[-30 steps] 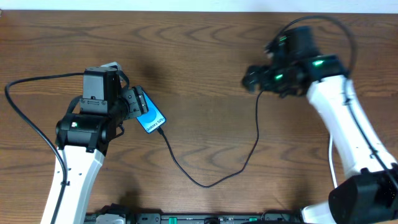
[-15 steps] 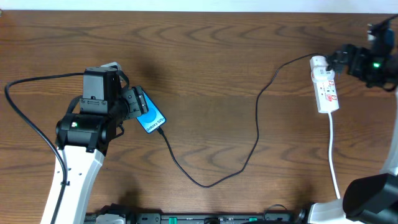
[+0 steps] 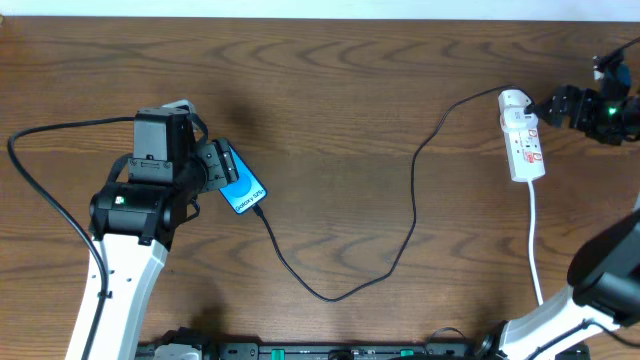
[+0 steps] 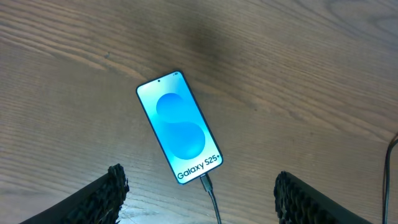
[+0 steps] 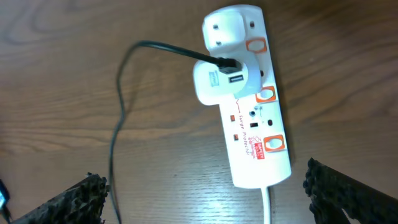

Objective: Plug charger to phone and switch on socket
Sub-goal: 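Move the right gripper right to the white power strip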

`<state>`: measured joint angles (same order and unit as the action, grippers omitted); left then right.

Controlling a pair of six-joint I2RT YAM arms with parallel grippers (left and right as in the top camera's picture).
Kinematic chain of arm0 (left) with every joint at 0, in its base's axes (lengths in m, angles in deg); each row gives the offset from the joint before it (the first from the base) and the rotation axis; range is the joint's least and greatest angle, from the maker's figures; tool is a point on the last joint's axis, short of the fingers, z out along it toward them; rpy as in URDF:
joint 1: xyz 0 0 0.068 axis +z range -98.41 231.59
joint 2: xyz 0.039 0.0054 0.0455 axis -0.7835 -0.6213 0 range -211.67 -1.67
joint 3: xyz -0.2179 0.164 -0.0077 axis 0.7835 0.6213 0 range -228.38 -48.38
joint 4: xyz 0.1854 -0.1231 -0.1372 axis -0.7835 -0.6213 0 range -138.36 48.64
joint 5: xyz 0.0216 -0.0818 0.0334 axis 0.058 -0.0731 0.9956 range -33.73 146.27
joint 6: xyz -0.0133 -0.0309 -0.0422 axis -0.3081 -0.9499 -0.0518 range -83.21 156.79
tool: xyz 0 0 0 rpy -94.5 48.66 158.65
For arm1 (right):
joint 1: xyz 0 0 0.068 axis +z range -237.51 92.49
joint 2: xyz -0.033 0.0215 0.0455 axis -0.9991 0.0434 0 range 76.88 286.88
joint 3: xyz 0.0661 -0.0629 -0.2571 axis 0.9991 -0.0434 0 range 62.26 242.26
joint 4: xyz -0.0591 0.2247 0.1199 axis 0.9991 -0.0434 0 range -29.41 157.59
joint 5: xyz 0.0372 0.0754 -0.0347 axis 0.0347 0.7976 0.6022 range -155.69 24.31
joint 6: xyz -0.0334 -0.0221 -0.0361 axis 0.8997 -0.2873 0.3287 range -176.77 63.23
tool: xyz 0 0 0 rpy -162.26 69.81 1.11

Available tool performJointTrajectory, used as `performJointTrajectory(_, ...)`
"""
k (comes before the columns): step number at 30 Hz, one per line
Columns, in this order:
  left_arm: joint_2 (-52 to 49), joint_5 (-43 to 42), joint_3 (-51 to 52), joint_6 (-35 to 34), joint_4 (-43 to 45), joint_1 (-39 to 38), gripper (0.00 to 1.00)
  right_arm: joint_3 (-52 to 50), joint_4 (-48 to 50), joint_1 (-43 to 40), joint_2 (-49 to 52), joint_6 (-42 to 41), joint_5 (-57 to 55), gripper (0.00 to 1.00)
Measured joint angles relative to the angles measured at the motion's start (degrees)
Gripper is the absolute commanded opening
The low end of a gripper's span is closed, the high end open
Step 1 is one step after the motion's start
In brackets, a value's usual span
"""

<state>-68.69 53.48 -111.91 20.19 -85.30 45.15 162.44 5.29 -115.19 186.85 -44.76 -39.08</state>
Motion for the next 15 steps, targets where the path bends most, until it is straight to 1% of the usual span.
performJointTrajectory(5, 0.0, 0.0, 0.0, 0.0, 0.0, 0.0, 0.78, 0.5, 0.3, 0.1, 5.4, 3.2, 0.3, 0.99)
performJointTrajectory(15, 0.0, 0.0, 0.0, 0.1, 0.0, 0.0, 0.78, 0.8, 2.6, 0.8, 12.2, 9.5, 0.4, 0.99)
